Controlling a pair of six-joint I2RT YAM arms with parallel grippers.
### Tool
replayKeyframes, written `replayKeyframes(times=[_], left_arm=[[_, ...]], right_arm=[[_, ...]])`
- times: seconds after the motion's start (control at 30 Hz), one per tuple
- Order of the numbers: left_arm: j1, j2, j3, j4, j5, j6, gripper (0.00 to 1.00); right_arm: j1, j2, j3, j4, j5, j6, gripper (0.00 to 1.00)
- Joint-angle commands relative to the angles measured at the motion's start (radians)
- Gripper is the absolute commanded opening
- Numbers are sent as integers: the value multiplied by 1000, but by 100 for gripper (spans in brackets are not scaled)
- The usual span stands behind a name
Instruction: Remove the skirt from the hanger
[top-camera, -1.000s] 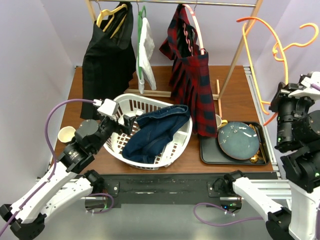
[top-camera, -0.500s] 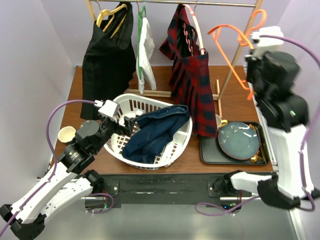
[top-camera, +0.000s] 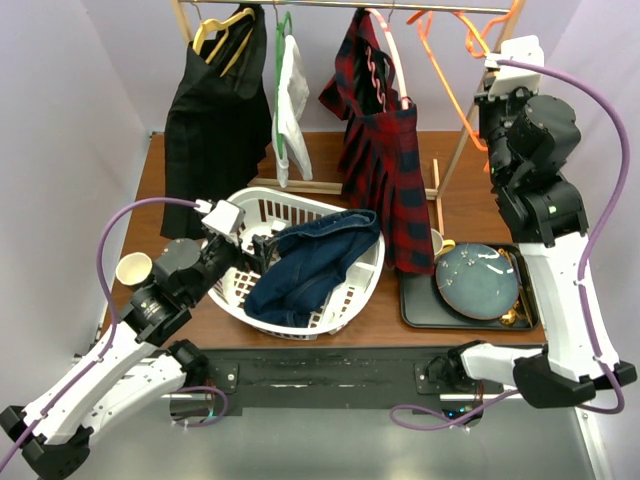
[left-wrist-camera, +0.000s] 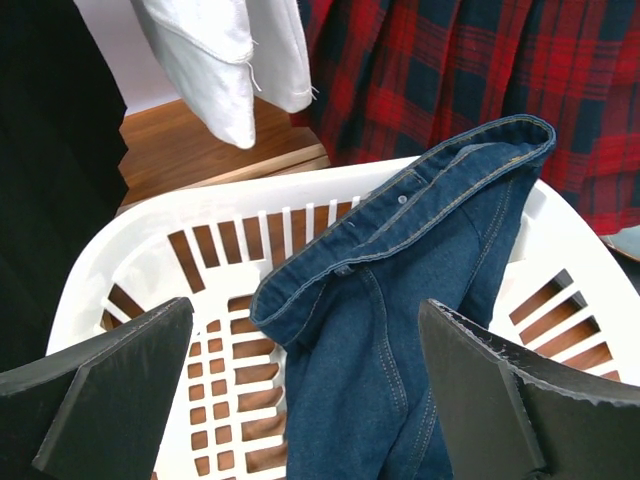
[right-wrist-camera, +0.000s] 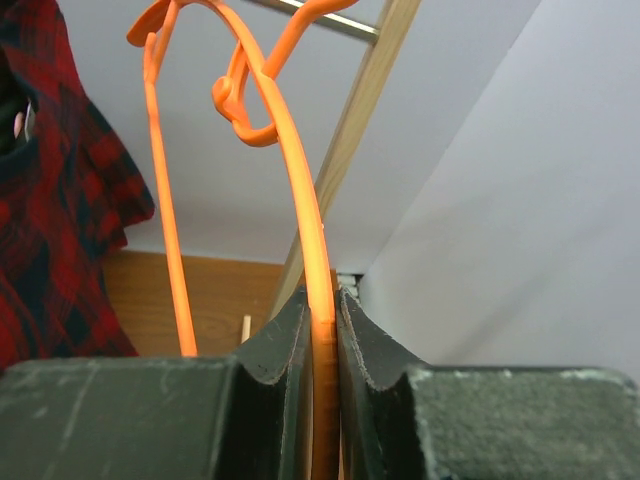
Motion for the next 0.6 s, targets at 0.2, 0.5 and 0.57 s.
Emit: replayKeyframes(times=[0.2, 0.5, 0.57], left_arm=[[7, -43, -3, 55, 29, -2, 100], [7, -34, -3, 55, 46, -4, 100], [8, -36, -3, 55, 43, -4, 100]], right_arm=[[0, 161, 52, 194, -22, -133, 0], [-2, 194, -36, 340, 20, -193, 0], [0, 192, -34, 305, 52, -160, 7]])
